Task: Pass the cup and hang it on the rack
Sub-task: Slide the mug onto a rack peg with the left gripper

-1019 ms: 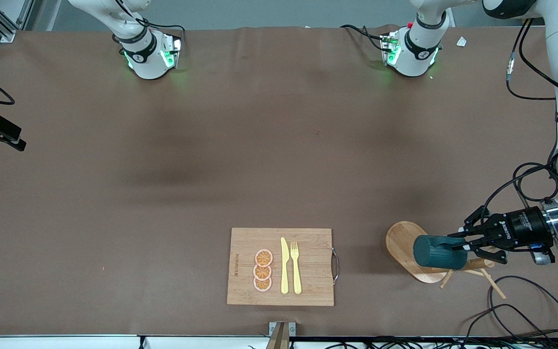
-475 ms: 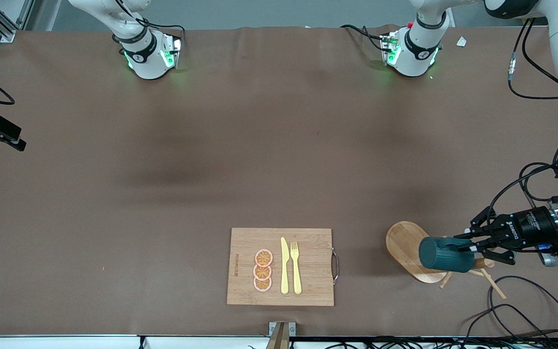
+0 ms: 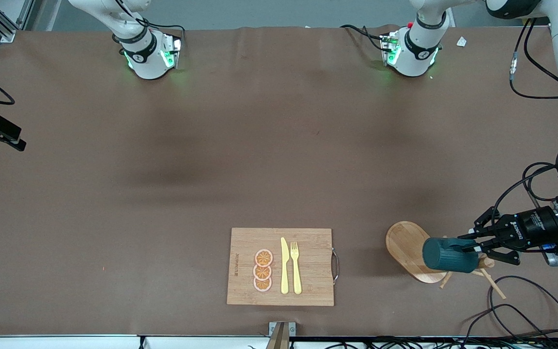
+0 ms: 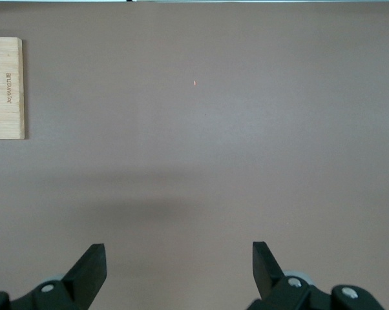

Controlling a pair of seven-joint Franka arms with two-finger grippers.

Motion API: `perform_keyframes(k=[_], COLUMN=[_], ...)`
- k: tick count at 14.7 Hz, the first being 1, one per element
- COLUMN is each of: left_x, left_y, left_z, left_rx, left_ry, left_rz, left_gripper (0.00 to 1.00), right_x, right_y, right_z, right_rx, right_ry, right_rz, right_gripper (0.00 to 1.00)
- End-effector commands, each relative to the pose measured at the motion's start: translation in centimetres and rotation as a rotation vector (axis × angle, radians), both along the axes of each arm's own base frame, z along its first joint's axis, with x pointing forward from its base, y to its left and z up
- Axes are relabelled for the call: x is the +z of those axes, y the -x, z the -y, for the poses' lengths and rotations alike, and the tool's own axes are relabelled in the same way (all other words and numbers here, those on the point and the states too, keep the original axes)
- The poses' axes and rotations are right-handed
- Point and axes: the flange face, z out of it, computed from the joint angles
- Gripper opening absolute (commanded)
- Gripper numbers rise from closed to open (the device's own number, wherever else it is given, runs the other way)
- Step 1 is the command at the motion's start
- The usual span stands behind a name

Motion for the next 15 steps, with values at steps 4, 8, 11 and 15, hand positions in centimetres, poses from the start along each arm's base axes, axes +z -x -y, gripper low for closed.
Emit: perform_keyframes(k=[4,8,11,15], left_x=[-1.5,-2.4,-2.4,-1.0], left_y=[-0.1,-0.2,-0.3,-0.1], left_z=[-0.8,-0.5,0.0,0.5], left_rx=[-0.008,-0.012,-0.022,-0.036], left_ry=[0.036,0.040,0.036,0.022], left_rz=[0.007,-0.003,0.004,0.024], left_gripper=[0.01,0.15,0.87,1.00], right_x=[0.6,0.6,0.7,0.6], right_y=[0.6,0.6,0.7,0.7], right_z=[-0.1,-0.1,-0.1,-0.1], right_rx=[0.004,0.004,0.004,0.004], right_ry=[0.009,0.009,0.009,0.009], right_rz=[0.007,0.007,0.007,0.006], right_gripper=[1.00,1.00,1.00,1.00])
